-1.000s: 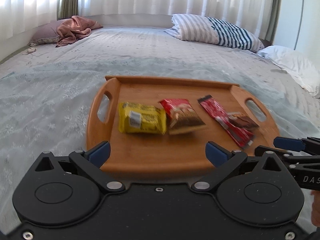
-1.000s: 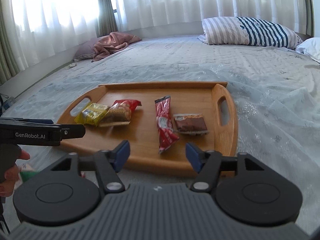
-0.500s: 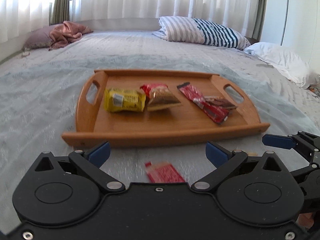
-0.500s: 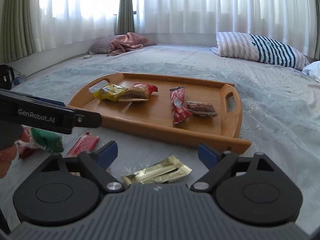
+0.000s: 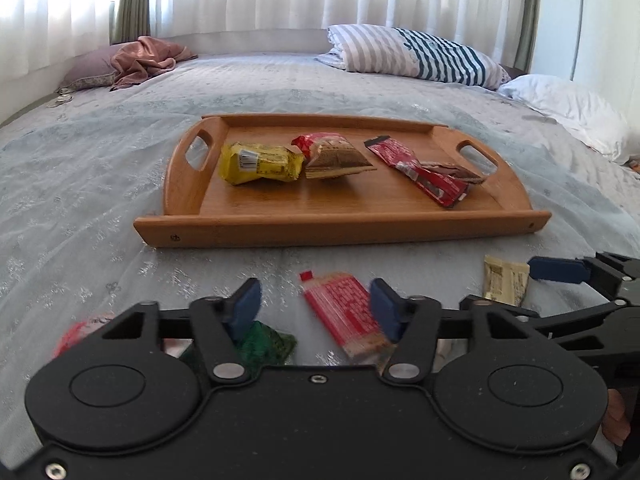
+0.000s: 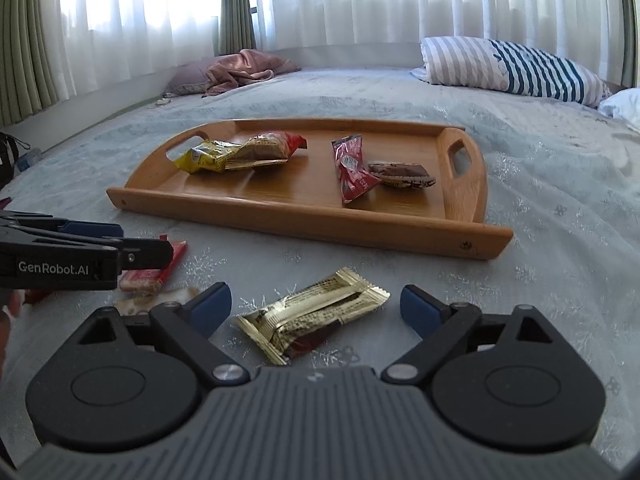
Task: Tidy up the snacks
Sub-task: 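Grasp the red-and-white bar pack with the left tool while the right tool grasps the gold wrapper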
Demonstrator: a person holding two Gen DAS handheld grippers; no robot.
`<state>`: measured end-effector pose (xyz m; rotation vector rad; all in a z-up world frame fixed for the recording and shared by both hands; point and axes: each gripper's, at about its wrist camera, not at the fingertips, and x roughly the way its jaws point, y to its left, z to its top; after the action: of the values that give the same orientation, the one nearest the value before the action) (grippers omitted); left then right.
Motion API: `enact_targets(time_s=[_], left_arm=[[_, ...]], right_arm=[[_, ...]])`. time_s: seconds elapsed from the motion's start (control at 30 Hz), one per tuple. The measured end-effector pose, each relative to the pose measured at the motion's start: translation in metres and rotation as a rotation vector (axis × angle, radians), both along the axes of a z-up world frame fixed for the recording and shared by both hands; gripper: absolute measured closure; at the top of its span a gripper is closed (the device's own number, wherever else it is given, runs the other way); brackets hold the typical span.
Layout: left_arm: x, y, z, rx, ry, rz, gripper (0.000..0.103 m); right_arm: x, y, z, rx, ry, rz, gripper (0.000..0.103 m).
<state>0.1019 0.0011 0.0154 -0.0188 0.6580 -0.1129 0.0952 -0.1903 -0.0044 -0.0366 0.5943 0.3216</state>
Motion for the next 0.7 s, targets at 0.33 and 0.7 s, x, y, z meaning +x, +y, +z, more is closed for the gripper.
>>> enact_targets(time_s=[0.33, 0.7], left_arm=[[-0.011, -0.010, 0.002, -0.008, -0.019, -0.040, 0.056], [-0.006, -0.018, -0.005, -0.002, 0.010, -0.036, 0.068]], right_arm=[[-0.003, 0.010, -0.003, -0.056, -0.022, 0.001, 0.002], [-0.004, 0.007, -0.005, -0.041, -0.028, -0.003, 0.002]])
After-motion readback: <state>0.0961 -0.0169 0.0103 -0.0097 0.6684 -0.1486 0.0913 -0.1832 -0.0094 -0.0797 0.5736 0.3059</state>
